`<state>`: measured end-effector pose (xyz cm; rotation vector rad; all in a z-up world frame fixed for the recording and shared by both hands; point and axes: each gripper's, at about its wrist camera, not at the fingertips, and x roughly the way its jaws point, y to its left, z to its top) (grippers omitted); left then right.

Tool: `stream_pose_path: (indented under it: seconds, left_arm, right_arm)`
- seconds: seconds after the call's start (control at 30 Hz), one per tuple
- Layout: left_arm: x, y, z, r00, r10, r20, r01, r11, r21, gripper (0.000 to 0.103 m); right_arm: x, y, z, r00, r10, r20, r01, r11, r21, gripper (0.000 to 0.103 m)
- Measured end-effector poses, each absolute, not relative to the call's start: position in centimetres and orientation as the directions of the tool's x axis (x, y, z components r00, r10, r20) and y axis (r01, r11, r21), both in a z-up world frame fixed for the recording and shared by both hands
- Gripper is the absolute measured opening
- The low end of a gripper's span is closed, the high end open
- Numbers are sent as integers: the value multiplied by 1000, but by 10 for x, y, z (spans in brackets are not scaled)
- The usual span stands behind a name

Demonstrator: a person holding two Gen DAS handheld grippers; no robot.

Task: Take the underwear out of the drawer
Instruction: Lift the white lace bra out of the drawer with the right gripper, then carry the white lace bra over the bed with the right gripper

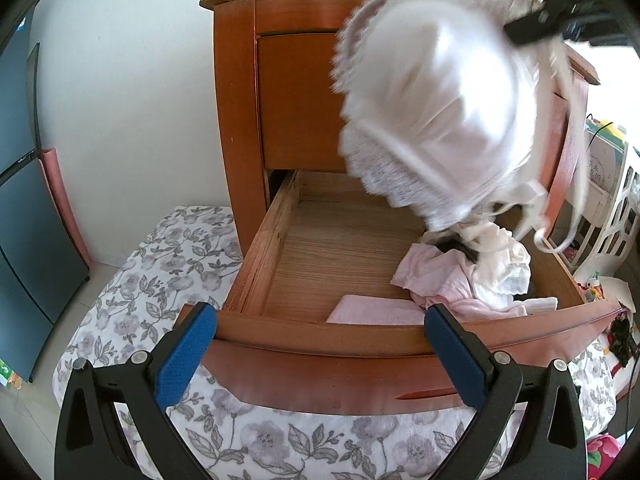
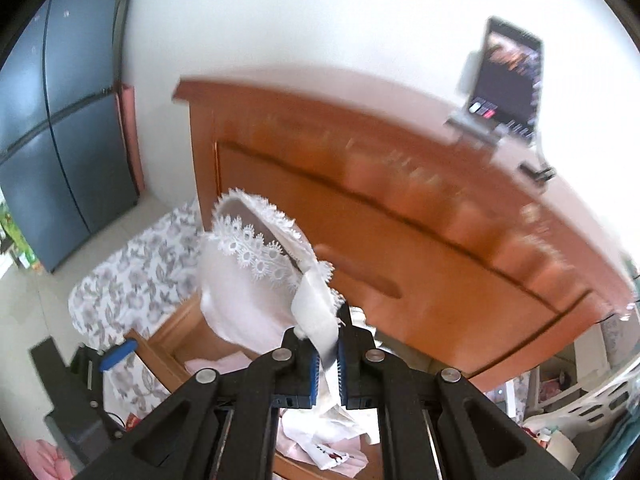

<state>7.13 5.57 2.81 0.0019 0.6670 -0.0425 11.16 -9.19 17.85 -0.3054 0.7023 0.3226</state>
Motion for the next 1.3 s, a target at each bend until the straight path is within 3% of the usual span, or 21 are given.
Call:
stream_pose_path:
  seconds: [0.37, 0.67, 0.83, 1.0, 1.3]
  left_arm:
    - [71, 56, 28, 785, -39, -619, 40, 999, -12, 103]
    - [71, 56, 28, 785, -39, -618, 41, 999, -12, 103]
    - [71, 56, 28, 785, -40, -619, 41, 999, -12, 103]
    - [72, 56, 28, 785, -39, -618, 41, 999, -12, 103]
    - [71, 56, 28, 785, -40, -618, 42, 999, -12, 103]
  right_arm:
    - [57, -164, 262, 838, 163, -520, -270, 954, -135, 6]
    - [3, -262, 299, 892, 27, -452, -95, 987, -127, 6]
    - [-5, -307, 274, 863, -42, -503, -15, 994, -109, 6]
    - [13, -339, 211, 780, -85, -620, 42, 996, -83, 6]
    - [53, -356, 103, 646, -22, -763, 74, 997, 33, 6]
